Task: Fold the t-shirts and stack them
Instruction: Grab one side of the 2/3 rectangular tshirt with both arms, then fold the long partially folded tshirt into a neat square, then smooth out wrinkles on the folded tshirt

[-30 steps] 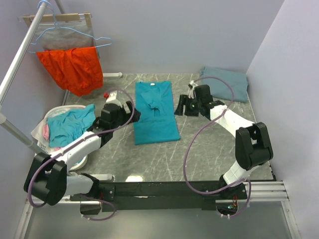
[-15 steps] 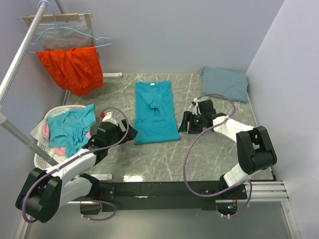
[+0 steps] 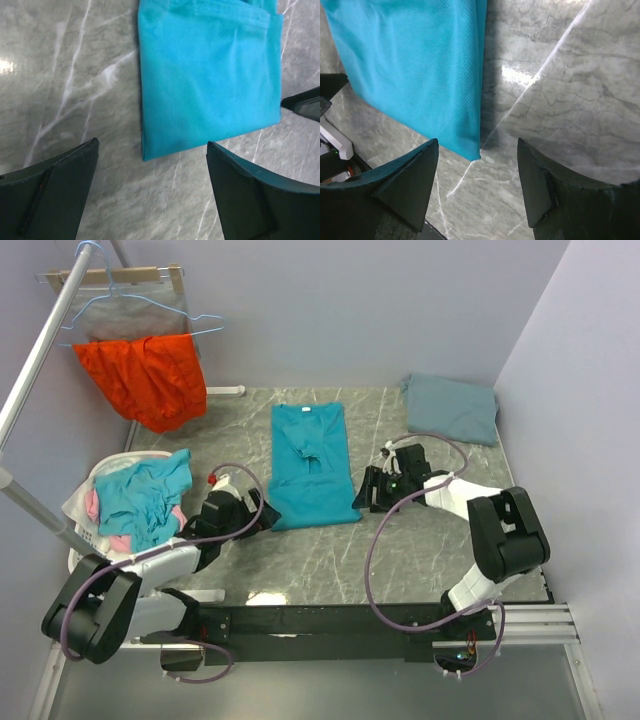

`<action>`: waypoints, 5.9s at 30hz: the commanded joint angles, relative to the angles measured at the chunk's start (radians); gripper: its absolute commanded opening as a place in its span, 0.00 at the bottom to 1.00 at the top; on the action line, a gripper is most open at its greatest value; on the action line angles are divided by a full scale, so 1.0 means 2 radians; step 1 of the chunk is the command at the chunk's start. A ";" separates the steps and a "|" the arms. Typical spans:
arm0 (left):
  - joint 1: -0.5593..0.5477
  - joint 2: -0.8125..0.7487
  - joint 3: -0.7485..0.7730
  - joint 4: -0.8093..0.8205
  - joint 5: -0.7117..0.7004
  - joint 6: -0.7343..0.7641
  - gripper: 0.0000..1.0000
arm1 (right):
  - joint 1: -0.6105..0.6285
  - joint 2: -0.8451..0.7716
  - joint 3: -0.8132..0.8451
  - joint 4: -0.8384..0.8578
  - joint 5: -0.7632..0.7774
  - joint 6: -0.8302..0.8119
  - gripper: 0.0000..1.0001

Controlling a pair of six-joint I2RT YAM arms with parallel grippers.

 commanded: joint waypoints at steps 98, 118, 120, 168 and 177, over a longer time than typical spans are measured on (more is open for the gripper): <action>-0.027 0.246 0.444 -0.207 -0.114 0.056 0.01 | 0.024 0.138 0.306 -0.148 -0.004 -0.014 0.14; 0.065 0.346 0.576 -0.172 -0.087 0.094 0.86 | -0.033 0.242 0.478 -0.054 0.005 -0.011 0.67; 0.065 0.337 0.566 -0.164 -0.055 0.093 0.88 | -0.025 0.235 0.467 -0.065 -0.005 -0.016 0.67; 0.093 0.310 0.452 0.000 0.141 0.067 0.92 | -0.028 0.213 0.368 -0.033 -0.040 -0.003 0.68; 0.052 0.331 0.384 0.030 0.149 0.046 0.91 | 0.013 0.229 0.349 -0.015 -0.077 0.012 0.68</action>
